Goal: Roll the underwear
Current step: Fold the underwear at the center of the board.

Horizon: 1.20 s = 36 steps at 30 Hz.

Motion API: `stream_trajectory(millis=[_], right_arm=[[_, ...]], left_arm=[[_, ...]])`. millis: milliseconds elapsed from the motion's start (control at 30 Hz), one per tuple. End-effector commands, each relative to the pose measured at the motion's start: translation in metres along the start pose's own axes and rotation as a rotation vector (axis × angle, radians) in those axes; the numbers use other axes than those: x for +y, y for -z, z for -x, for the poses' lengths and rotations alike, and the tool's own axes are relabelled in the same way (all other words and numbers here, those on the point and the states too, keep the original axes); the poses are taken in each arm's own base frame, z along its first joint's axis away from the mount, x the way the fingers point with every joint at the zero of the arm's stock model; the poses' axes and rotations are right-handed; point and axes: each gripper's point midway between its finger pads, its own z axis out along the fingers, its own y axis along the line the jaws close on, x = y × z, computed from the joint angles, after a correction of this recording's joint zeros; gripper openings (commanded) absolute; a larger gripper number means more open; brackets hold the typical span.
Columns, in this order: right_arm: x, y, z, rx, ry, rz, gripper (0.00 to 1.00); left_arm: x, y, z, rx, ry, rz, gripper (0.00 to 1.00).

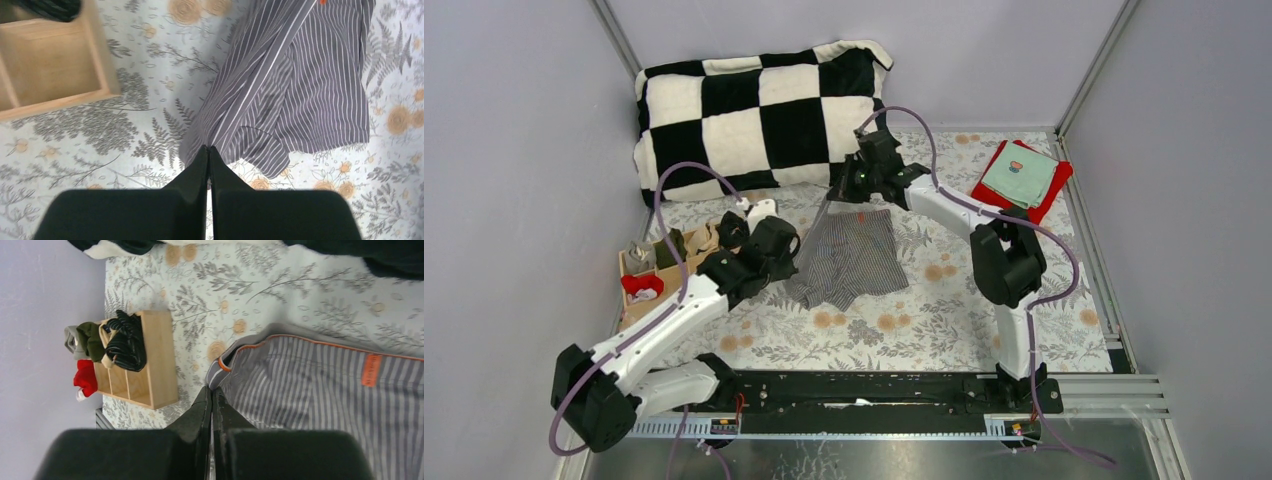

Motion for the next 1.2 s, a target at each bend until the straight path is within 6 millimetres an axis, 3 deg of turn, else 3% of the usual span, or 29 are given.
stream_trajectory(millis=[0, 333, 533, 867, 1167], right_arm=[[-0.004, 0.024, 0.029, -0.036, 0.046, 0.046, 0.00], [-0.058, 0.032, 0.031, 0.047, 0.120, -0.006, 0.00], [-0.089, 0.033, 0.020, 0.108, 0.147, -0.046, 0.00], [-0.119, 0.038, 0.012, 0.136, 0.157, -0.089, 0.00], [-0.135, 0.037, 0.008, 0.156, 0.144, -0.103, 0.00]], left_arm=[[-0.046, -0.009, -0.002, 0.058, -0.066, -0.181, 0.00], [-0.149, -0.013, -0.031, 0.165, -0.092, -0.402, 0.00], [-0.191, -0.025, -0.052, 0.230, -0.115, -0.450, 0.00], [-0.227, -0.053, -0.073, 0.295, -0.130, -0.484, 0.00], [-0.235, -0.082, -0.090, 0.325, -0.151, -0.459, 0.00]])
